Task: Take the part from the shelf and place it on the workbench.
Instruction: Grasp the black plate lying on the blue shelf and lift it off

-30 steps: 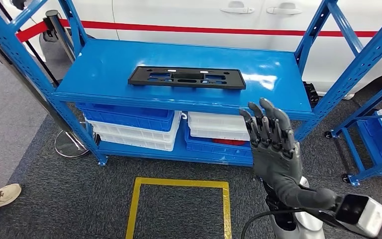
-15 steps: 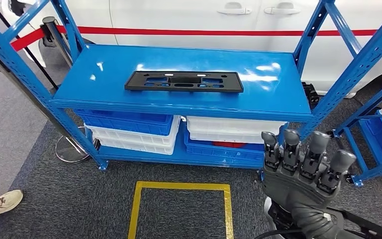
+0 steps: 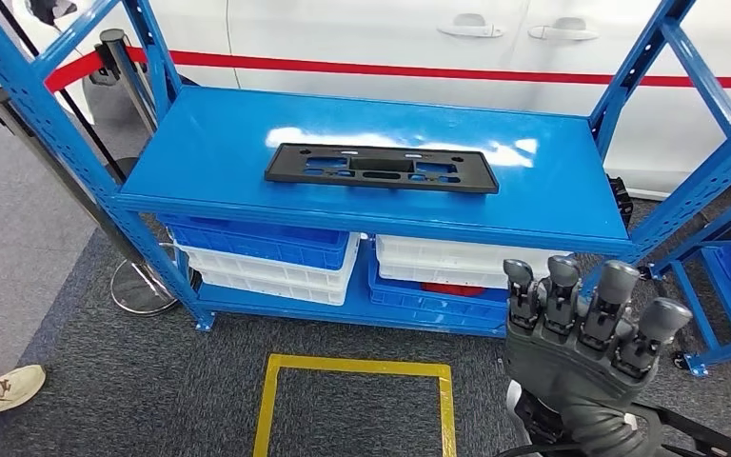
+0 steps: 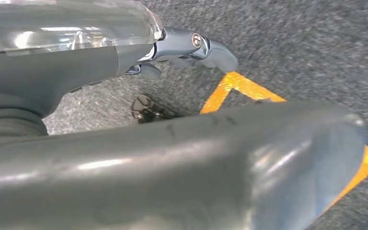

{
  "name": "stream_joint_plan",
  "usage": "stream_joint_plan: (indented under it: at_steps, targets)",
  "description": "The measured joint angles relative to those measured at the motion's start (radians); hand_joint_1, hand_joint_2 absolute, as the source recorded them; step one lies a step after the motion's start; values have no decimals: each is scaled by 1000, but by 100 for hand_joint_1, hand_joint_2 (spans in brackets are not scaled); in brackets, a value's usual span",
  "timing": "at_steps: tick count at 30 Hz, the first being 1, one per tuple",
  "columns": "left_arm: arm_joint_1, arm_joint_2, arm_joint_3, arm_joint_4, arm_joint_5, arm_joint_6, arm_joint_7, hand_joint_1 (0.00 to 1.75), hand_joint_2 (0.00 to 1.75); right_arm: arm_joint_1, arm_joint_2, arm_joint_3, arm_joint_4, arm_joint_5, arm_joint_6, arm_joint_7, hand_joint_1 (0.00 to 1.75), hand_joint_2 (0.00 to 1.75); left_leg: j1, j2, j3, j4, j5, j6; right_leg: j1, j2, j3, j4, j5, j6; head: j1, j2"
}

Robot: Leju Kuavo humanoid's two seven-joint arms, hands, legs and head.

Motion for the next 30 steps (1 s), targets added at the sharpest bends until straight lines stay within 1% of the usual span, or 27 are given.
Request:
stream_joint_plan:
  at_steps: [1,2,3,4,6,7,8,9,10,11,12,13,14,15,16,17,18,19,20,21,22,23,26,27,28,29,30]
  targets:
    - [-1,-1,0,0,0,0,0,0,0,0,0,0,0,0,0,0,0,0,-2,-1,8,-2,-7,-3,7,0,19,-56,17,-11,-1,0]
    - [-2,-2,1,1,0,0,0,0,0,0,0,0,0,0,0,0,0,0,-2,-1,10,-4,-12,-7,12,1,31,-88,22,-19,-2,0]
    - [-2,-2,1,1,0,-1,-1,0,0,0,0,0,-1,0,0,0,0,0,-2,-1,16,-5,-15,-13,15,2,36,-103,15,-24,-2,0]
    - [-3,-2,1,1,0,-1,-1,0,0,0,0,0,-1,0,0,0,0,0,-3,0,21,-6,-15,-20,16,3,42,-114,9,-27,-2,0]
    - [-3,-3,2,1,0,-1,-1,0,0,0,0,0,-3,0,-1,0,0,0,-3,2,34,3,-19,-30,10,3,68,-135,20,-28,-2,0]
    - [-4,-3,2,2,0,-1,-1,0,0,0,-1,0,-3,1,-4,0,0,0,-3,3,27,24,-29,-34,6,1,83,-142,18,-29,-3,0]
    - [-4,-3,3,2,0,-2,-2,0,0,0,-1,1,-2,1,-8,0,0,0,-1,4,8,63,-47,-37,3,0,96,-147,14,-30,-4,0]
    - [-5,-2,4,2,-2,-2,-3,0,0,0,-2,2,-1,1,-14,0,0,0,1,5,-24,118,-69,-40,3,-1,105,-148,8,-31,-5,0]
    - [-6,-2,5,2,-4,-3,-4,0,0,1,-2,2,1,2,-19,0,0,0,2,5,-66,179,-93,-43,3,-2,111,-148,1,-32,-7,0]
    - [-6,-1,6,2,-7,-3,-5,0,0,2,-3,3,3,2,-23,0,0,0,4,5,-105,226,-108,-48,2,-1,118,-148,-7,-32,-6,0]
    - [-5,-1,7,2,-10,-3,-6,0,0,3,-4,3,5,2,-26,0,0,0,6,5,-131,244,-107,-52,2,0,128,-148,-16,-31,-7,0]
    - [-3,-1,7,2,-13,-3,-6,0,0,3,-4,3,7,2,-28,0,0,0,8,6,-141,229,-84,-55,1,2,140,-148,-25,-30,-7,0]
    - [-1,0,7,2,-15,-4,-6,0,0,5,-5,3,8,3,-31,0,0,0,9,6,-137,183,-42,-56,0,3,154,-148,-36,-27,-7,0]
    - [1,0,7,2,-16,-4,-7,0,0,6,-6,3,9,3,-33,0,0,0,9,7,-125,120,12,-55,0,3,168,-148,-47,-24,-7,0]
    - [2,0,7,4,-17,-3,-7,0,0,7,-6,4,10,4,-35,0,0,0,7,8,-115,67,46,-52,0,3,178,-146,-57,-19,-6,0]
    - [1,0,7,6,-18,-3,-8,0,0,9,-7,4,10,4,-36,0,0,0,4,10,-107,32,70,-45,0,2,185,-145,-66,-12,-6,0]
    - [-1,1,7,7,-19,-4,-8,0,0,9,-7,4,11,5,-36,1,0,0,2,11,-103,14,79,-36,1,1,190,-144,-73,-5,-5,0]
    - [-2,1,7,8,-20,-4,-8,0,0,10,-8,4,11,6,-37,1,0,0,-1,11,-101,12,71,-27,1,1,193,-142,-77,1,-5,0]
    - [-3,1,7,8,-21,-4,-8,0,0,11,-8,4,11,6,-37,1,0,0,0,10,-94,9,74,-18,1,1,195,-139,-79,6,-4,0]
    - [-3,1,7,8,-22,-5,-9,0,0,10,-9,4,10,7,-36,1,0,0,1,10,-86,3,72,-12,0,1,194,-127,-78,10,-3,0]
    - [-3,1,7,8,-23,-5,-9,0,0,10,-9,4,10,7,-35,1,0,0,3,10,-76,-3,69,-7,-1,1,181,-100,-80,14,-3,0]
    - [-3,1,7,8,-24,-5,-9,0,0,11,-10,4,10,7,-35,0,0,0,4,9,-67,-9,67,-2,-2,1,156,-55,-89,18,-2,0]
    - [-5,2,7,8,-27,-5,-9,0,0,15,-12,4,11,7,-35,0,0,0,5,8,-47,-14,52,6,-7,1,33,116,-148,30,-1,0]
    - [-4,2,7,8,-28,-5,-9,0,0,17,-13,4,11,8,-35,0,0,0,5,6,-39,-14,44,6,-8,1,2,141,-155,32,-1,0]
    - [-4,2,7,8,-28,-5,-9,0,0,18,-13,4,11,7,-35,0,0,0,5,5,-28,-14,36,5,-9,1,-12,134,-140,32,-1,0]
    - [-4,2,7,8,-28,-5,-9,0,0,19,-13,4,11,6,-35,0,0,0,5,4,-16,-15,27,3,-9,1,-10,95,-103,30,-1,0]
    - [-3,1,7,8,-28,-5,-9,0,0,20,-14,4,11,4,-34,0,0,0,5,3,-4,-15,17,1,-9,1,4,32,-48,26,-1,0]
